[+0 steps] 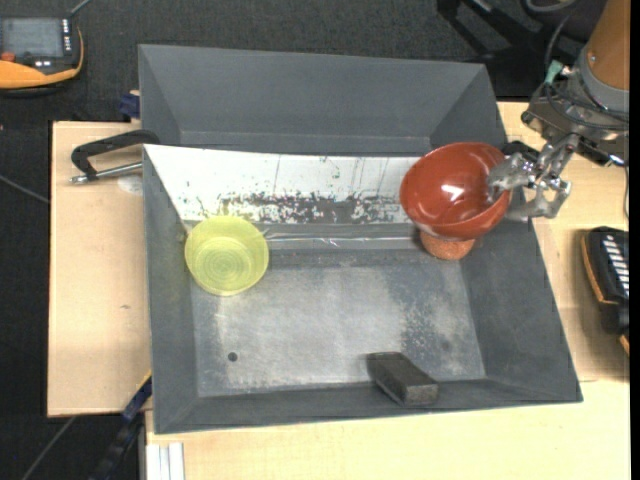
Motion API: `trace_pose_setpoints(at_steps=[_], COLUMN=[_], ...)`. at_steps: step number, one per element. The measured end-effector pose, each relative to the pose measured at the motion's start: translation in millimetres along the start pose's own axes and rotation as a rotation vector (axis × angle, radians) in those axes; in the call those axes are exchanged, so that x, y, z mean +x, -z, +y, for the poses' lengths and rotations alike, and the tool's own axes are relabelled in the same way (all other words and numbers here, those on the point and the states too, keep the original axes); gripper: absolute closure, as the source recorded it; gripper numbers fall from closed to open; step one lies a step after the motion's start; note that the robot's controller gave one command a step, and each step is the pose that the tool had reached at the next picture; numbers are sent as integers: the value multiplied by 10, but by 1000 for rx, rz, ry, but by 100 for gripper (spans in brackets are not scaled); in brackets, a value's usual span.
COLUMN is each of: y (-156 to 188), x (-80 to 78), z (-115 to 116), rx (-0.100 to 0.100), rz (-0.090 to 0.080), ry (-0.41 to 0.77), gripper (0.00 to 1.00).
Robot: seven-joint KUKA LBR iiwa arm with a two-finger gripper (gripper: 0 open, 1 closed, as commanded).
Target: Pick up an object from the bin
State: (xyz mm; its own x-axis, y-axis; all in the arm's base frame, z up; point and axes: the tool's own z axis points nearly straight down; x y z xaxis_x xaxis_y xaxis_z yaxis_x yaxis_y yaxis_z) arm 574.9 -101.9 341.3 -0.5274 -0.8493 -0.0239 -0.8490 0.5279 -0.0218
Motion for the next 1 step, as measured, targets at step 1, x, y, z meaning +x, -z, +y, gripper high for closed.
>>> trace_pose_setpoints(at_steps=[1], y=[-1416], x=[-322], z=[79], rx=[-8], rz=[1], ry=[-145], gripper=[100])
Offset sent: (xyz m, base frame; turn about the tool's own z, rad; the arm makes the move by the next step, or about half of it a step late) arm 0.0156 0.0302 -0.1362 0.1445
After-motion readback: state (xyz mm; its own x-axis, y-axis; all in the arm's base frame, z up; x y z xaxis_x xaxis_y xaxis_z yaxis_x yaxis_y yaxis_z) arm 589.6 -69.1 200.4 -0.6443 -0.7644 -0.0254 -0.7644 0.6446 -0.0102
